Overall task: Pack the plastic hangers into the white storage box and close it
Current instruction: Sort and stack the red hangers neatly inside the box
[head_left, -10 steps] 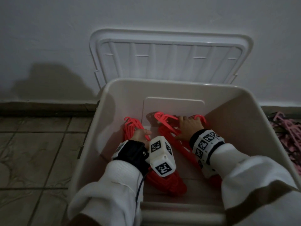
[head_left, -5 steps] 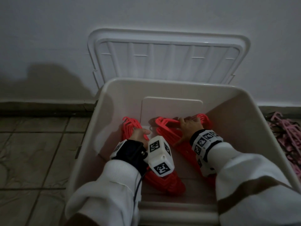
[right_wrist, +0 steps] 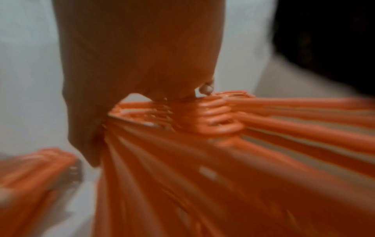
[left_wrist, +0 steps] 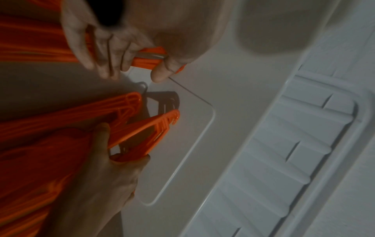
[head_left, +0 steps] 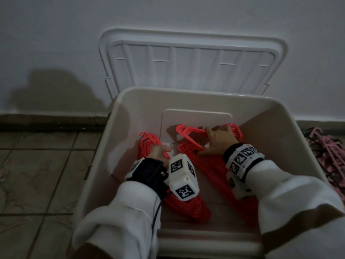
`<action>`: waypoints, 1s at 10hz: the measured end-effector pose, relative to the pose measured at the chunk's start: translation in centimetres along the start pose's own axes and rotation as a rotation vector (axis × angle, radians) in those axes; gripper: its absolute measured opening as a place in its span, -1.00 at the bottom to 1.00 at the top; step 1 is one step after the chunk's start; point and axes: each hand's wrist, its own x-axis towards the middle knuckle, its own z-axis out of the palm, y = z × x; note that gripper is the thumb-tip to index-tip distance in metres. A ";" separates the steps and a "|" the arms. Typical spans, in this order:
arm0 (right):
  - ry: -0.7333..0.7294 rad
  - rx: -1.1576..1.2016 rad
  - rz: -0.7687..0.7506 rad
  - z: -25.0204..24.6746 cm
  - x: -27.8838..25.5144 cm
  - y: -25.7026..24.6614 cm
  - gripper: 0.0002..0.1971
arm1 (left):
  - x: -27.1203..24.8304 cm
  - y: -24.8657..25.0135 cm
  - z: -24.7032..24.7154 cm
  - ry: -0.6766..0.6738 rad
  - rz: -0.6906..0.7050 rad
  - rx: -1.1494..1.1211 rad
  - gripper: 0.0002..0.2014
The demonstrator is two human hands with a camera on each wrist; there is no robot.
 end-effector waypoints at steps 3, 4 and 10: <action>-0.211 -0.153 0.177 3.9 -0.8 -2.5 -0.14 | -0.5 0.1 0.4 -0.002 0.017 -0.114 -0.73; -0.173 -0.088 0.206 4.2 -0.6 -2.7 -0.32 | -0.3 0.0 0.4 -0.026 -0.003 -0.158 -0.73; 0.092 -0.165 -0.142 0.1 -1.6 -1.2 -0.18 | -0.5 1.1 2.6 -0.176 -0.112 -0.032 -0.69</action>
